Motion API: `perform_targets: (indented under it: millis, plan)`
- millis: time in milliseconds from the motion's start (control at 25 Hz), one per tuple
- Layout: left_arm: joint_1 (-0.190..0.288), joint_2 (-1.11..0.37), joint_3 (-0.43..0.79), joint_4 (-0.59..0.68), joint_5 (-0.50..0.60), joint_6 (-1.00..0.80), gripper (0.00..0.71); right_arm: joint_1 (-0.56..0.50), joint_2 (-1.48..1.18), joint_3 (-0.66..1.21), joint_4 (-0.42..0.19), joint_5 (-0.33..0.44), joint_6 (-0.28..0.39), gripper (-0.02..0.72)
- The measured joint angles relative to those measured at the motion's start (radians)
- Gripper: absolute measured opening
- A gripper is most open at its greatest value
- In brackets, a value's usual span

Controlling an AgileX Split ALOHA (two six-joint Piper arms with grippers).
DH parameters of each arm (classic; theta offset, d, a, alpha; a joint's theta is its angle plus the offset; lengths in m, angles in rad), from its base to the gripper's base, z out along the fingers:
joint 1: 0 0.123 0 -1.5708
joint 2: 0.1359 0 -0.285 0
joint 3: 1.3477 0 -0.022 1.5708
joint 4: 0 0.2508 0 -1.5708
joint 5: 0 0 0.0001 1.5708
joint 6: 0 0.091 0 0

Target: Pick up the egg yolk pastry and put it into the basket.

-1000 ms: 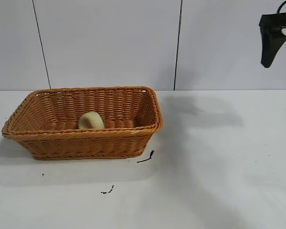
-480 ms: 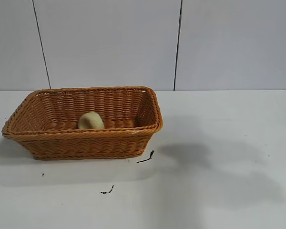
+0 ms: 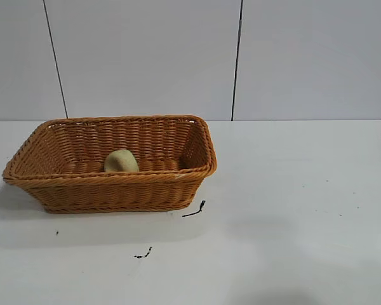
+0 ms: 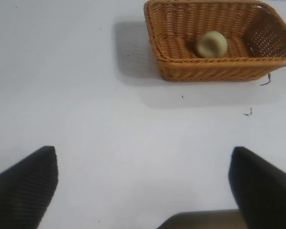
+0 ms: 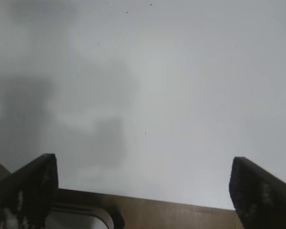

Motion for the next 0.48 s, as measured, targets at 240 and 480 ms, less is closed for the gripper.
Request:
perform_targets:
  millis: [240,480]
  plan:
    - [0.000,0.000,0.000,0.000,0.000,0.000,0.695,0.033,-0.260,0.028,0.014,-0.053,0.002,0.677]
    - [0.000,0.000,0.000,0.000,0.000,0.000,0.695,0.055,-0.438,0.028,-0.011,-0.053,0.023,0.677]
